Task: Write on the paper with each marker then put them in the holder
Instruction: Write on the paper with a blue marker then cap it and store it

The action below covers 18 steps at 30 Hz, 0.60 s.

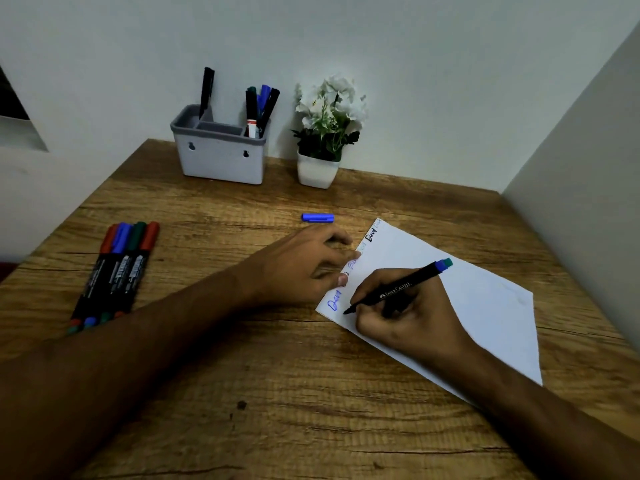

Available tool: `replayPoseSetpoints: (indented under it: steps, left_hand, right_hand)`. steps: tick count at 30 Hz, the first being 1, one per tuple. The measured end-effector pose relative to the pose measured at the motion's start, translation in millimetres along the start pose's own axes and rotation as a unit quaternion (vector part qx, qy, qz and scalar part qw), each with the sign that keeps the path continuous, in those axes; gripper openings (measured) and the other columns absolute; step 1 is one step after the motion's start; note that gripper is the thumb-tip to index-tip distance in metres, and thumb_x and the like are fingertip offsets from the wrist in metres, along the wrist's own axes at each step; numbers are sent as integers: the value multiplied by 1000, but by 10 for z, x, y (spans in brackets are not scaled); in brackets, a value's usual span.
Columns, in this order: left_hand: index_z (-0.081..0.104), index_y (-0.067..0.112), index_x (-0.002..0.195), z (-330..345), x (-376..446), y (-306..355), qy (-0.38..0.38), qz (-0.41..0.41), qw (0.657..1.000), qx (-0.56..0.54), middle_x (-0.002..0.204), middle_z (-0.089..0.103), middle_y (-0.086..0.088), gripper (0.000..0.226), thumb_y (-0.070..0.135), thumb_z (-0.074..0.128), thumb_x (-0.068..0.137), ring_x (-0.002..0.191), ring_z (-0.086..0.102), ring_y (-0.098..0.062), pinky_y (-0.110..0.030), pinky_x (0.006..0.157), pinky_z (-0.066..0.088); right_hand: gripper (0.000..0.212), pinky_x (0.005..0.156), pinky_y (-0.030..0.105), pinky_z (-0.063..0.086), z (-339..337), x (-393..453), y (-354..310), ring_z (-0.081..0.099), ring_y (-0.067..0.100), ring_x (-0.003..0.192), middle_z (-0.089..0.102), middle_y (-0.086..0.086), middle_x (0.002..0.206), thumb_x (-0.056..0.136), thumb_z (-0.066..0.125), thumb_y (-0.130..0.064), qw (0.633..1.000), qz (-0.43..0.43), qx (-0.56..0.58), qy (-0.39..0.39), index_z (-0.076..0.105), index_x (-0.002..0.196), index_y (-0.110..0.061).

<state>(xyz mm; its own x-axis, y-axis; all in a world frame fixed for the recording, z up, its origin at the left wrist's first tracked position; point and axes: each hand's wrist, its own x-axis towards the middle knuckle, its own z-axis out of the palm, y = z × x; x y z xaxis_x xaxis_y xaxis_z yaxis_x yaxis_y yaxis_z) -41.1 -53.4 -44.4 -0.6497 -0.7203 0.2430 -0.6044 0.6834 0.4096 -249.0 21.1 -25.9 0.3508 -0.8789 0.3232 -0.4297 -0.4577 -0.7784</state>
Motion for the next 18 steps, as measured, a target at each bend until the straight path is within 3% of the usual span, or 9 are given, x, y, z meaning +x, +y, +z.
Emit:
replayPoseSetpoints:
  steps: [8,12,15,18]
  left_hand:
    - [59,27,136,11,9,-17,-1,-3,1000,-4,146,44,5,51,48,51,90,135,38,-10,-41,106,40]
    - [58,27,137,9,10,-19,-4,-4,1000,-1,147,43,5,49,46,53,92,135,37,-10,-42,106,40]
    - [58,27,137,8,7,-23,-3,-3,1000,-3,147,43,5,51,47,52,91,136,37,-10,-42,106,40]
    - [58,26,137,11,10,-20,-2,-4,1000,-9,146,44,4,52,48,51,90,136,38,-11,-43,107,40]
  right_hand:
    - [18,60,36,58,20,14,27,71,25,66,76,3,77,75,76,7,1000,-12,3,-7,79,82,-10]
    - [12,57,27,55,8,11,13,70,20,63,74,2,72,72,75,0,1000,-5,5,-7,77,78,-10]
    - [15,60,41,57,15,7,-11,71,26,66,75,4,74,75,75,5,1000,-4,9,-7,77,79,-10]
    - [16,64,45,58,13,14,-7,72,24,70,75,3,76,76,75,4,1000,0,-6,-6,77,81,-11]
